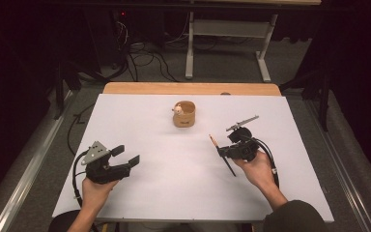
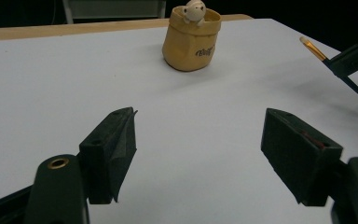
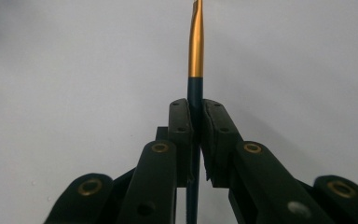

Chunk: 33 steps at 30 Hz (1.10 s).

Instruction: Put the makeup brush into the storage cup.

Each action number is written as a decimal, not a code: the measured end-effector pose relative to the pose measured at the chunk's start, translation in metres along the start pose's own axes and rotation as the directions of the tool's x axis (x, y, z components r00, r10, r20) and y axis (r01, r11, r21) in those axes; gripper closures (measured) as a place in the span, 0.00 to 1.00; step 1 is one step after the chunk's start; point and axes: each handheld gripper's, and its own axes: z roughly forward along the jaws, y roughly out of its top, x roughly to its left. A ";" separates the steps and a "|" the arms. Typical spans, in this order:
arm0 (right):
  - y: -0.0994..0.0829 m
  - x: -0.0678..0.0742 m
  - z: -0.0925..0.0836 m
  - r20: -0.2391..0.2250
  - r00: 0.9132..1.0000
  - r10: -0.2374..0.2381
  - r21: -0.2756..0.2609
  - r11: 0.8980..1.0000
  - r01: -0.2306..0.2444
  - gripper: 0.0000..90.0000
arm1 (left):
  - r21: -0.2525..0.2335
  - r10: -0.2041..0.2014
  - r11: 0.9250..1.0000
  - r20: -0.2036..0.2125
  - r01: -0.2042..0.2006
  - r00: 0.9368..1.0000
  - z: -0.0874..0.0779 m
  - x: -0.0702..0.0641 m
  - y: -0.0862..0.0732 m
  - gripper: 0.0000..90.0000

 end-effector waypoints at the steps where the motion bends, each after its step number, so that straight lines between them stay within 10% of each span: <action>1: -0.001 0.000 -0.001 -0.003 1.000 -0.007 -0.006 1.000 0.007 0.94 | 0.001 -0.001 1.000 0.000 0.001 1.000 0.000 0.000 0.000 0.30; 22: -0.025 0.019 -0.023 -0.115 0.992 -0.044 -0.214 0.977 0.018 0.94 | 0.010 0.022 1.000 0.013 -0.022 1.000 0.003 -0.008 0.004 0.29; 33: -0.029 0.022 -0.017 -0.122 0.990 -0.064 -0.214 0.976 0.036 0.94 | -0.029 0.039 0.999 0.052 -0.038 0.998 0.000 -0.016 0.011 0.26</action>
